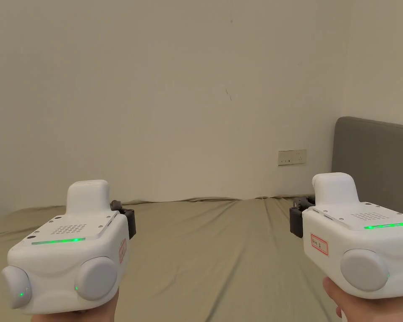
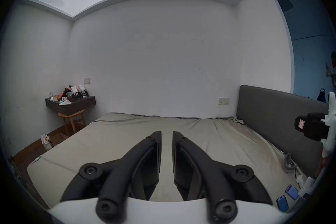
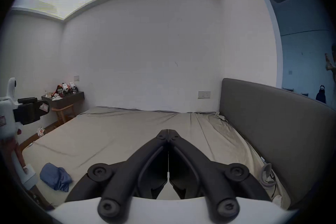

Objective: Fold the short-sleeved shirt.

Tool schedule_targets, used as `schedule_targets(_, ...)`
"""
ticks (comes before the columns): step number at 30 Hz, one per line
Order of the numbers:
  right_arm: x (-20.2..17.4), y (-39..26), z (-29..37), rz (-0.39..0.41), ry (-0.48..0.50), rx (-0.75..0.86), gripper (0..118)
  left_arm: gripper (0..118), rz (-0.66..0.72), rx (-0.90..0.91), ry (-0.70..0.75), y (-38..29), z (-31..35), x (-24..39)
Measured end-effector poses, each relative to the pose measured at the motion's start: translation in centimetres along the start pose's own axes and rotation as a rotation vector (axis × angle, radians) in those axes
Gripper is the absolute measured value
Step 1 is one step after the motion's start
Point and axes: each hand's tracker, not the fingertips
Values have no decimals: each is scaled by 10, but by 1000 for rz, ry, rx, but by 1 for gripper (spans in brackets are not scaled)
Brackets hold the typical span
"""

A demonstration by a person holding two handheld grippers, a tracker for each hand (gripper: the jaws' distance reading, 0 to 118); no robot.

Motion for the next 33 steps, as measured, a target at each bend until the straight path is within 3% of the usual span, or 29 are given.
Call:
schedule_targets(9, -1, 3, 0, -1, 27, -9, 3, 13, 9, -12, -27, 6, 6, 7)
schedule_targets(11, 0, 4, 1, -6, 24, -5, 10, 13, 14, -14, -34, 6, 5, 6)
schedule_targets(12, 4, 4, -7, -7, 26, -1, 48, 14, 14, -14, -39, 6, 5, 6)
schedule_targets(13, 6, 6, -9, -14, 32, 0, 102, 27, 13, -8, -73, 6, 8, 9)
schedule_targets(14, 7, 7, -11, -22, 53, -4, 102, 27, 13, -9, -106, 7, 9, 9)
schedule_targets(15, 7, 8, -13, -29, 57, -27, 116, 38, 13, -12, -105, 7, 9, 9)
schedule_targets(16, 4, 2, -8, -48, 88, -26, 118, 67, 15, -11, -96, 7, 8, 10)
schedule_targets(17, 4, 6, -12, -35, 72, -8, 117, 114, 12, -18, -73, 7, 6, 11)
schedule_targets(18, 3, 6, -14, -27, 73, -3, 118, 118, -17, 85, -47, 8, 6, 9)
schedule_targets(23, -7, 9, 4, 4, 65, 17, 118, 118, -12, 45, -54, 25, 45, 27)
schedule_targets(26, -4, 7, -4, 1, 58, 4, 118, 118, 6, 21, -52, 10, 10, 2)
schedule_targets(33, -6, 11, -5, 7, 61, 7, 118, 118, -6, 7, -26, 11, 16, 1)
